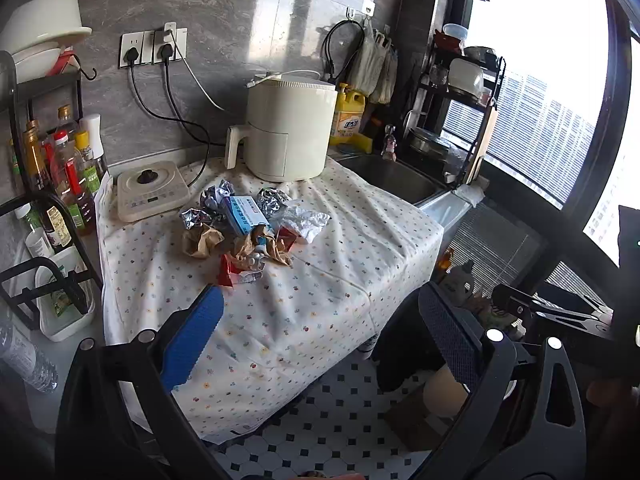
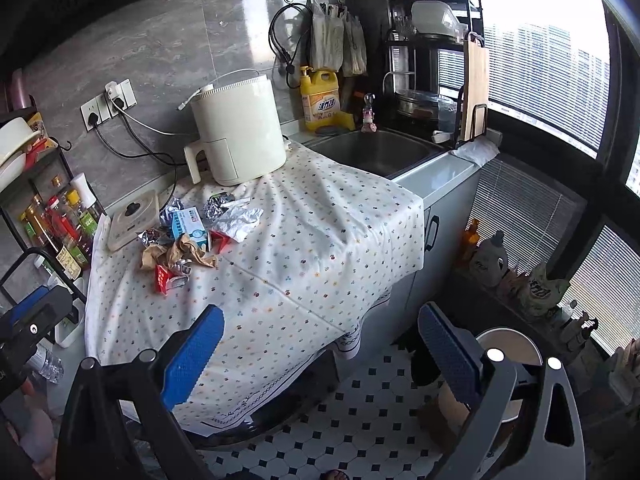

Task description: Collect trash

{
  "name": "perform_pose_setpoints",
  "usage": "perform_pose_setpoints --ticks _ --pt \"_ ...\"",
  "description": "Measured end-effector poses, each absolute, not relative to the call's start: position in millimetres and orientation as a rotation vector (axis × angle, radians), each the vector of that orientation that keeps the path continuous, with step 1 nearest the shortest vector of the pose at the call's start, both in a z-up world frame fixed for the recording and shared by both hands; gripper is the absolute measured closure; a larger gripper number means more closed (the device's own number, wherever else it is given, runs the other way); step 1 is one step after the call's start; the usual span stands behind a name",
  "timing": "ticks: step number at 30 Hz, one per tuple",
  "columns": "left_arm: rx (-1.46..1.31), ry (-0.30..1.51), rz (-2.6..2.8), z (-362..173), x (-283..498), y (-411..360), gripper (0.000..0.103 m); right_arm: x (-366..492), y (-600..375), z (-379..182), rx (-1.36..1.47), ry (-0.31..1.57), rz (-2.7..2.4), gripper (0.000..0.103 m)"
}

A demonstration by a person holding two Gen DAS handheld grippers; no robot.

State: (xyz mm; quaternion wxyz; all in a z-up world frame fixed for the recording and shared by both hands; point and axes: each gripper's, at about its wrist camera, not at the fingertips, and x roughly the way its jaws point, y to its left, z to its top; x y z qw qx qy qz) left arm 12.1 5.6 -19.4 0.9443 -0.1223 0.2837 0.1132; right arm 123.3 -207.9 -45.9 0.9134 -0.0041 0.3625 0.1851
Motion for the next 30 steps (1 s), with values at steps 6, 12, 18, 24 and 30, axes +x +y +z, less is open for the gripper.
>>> perform_pose_setpoints --ticks 6,12,18,24,30 --pt "-0.285 0.594 0.261 -21.1 9.8 19.9 0.006 128.9 -197.7 -45.5 -0.011 0.759 0.431 0.008" --pt "-0.321 0.622 0.293 -27.3 17.5 44.6 0.021 141.2 -170.2 -49.5 -0.060 0.768 0.519 0.010" --pt "-0.351 0.655 0.311 -41.2 36.3 73.9 0.036 162.7 -130.0 -58.8 -0.094 0.809 0.615 0.020" --pt "-0.414 0.710 0.312 -71.2 68.9 109.3 0.049 194.2 -82.5 -74.9 -0.104 0.878 0.709 0.035" --pt "-0.456 0.767 0.307 -106.3 103.5 140.4 0.054 221.1 -40.0 -90.1 -0.128 0.934 0.746 0.043"
